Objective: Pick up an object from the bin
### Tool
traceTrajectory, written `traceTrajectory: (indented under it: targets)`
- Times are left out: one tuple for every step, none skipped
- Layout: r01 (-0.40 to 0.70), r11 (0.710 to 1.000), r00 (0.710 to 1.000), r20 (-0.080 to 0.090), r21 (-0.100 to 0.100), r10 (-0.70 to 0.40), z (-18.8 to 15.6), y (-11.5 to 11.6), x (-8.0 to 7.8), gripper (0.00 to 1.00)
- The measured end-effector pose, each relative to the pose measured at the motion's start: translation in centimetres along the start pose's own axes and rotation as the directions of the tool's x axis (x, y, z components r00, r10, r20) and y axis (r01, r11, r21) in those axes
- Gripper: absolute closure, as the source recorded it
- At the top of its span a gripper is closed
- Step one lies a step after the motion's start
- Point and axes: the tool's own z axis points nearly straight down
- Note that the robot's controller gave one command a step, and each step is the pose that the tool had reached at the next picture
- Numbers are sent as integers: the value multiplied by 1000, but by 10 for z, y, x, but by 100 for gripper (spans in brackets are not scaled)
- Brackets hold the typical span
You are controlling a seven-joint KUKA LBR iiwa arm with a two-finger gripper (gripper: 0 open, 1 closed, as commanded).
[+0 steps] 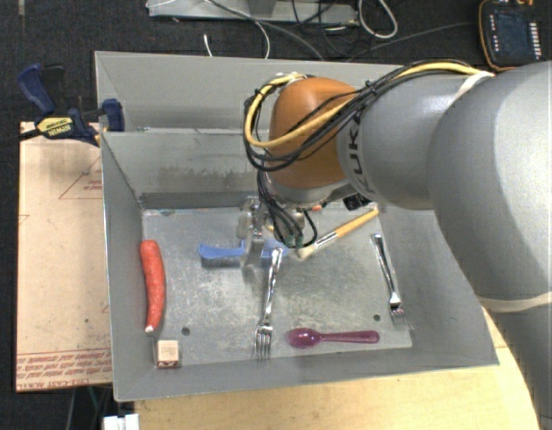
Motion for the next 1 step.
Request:
traceTrajectory:
  targets:
    - [0,1000,1000,0,-1,0,-5,0,0,100]
